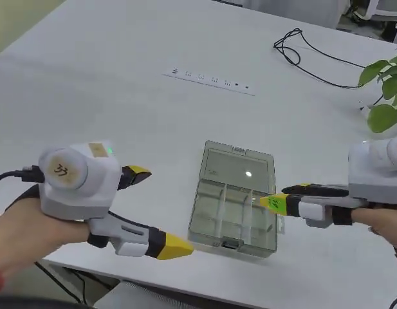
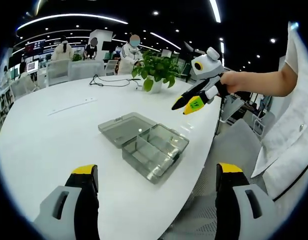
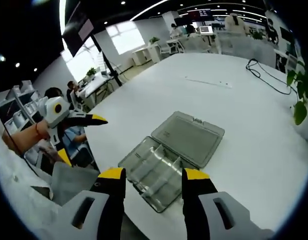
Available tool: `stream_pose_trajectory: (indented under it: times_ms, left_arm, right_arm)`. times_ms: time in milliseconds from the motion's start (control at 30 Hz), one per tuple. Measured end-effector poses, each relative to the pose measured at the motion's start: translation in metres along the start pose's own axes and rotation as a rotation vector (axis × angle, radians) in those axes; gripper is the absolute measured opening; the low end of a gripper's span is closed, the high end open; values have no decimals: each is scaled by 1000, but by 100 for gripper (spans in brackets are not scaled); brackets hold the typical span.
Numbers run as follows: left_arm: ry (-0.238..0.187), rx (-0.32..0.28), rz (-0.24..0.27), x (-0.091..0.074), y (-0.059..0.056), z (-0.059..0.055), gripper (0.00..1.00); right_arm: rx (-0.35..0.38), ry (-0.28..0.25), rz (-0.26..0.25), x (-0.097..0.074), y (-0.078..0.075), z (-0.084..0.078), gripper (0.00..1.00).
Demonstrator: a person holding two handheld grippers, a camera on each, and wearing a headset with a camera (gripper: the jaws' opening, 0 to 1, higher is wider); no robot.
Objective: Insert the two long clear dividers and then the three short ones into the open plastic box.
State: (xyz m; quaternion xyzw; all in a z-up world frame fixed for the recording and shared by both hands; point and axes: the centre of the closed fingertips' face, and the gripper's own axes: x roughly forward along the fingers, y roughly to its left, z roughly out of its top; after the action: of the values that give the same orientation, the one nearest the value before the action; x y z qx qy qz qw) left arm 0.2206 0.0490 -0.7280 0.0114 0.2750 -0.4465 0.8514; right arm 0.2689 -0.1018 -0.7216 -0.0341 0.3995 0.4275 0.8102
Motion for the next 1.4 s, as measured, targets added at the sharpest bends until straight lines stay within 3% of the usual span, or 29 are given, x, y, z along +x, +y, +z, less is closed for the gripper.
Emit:
stream_pose_trajectory:
  times_ms: [233,333,367,533,800,1167,1400]
  left_arm:
    - [-3,15,-18,3,0,2,100]
    - [-5,24,-25,4,0,3,100]
    - [-3,25,-29,5,0,3,100]
    - [-2,25,-37,8,0,3,100]
    - [-3,23,-47,10,0,3,100]
    - [-1,15,-50,11,1,1,100]
    - [-1,8,-52,12,1,-1,100]
  right_arm:
    - [-215,111,4,-9,-12,-25,55]
    - [-247,145,16,-10,-16,-33,60]
    - [-291,157,28,-10,-18,-35,60]
    - [-405,210,52,-11,-29,-45,61]
    - [-574,339,91,-1,-47,-72,61]
    - [-714,495,110,17,-78,-104,51]
    - [-735,521,121,31,-81,-110,46]
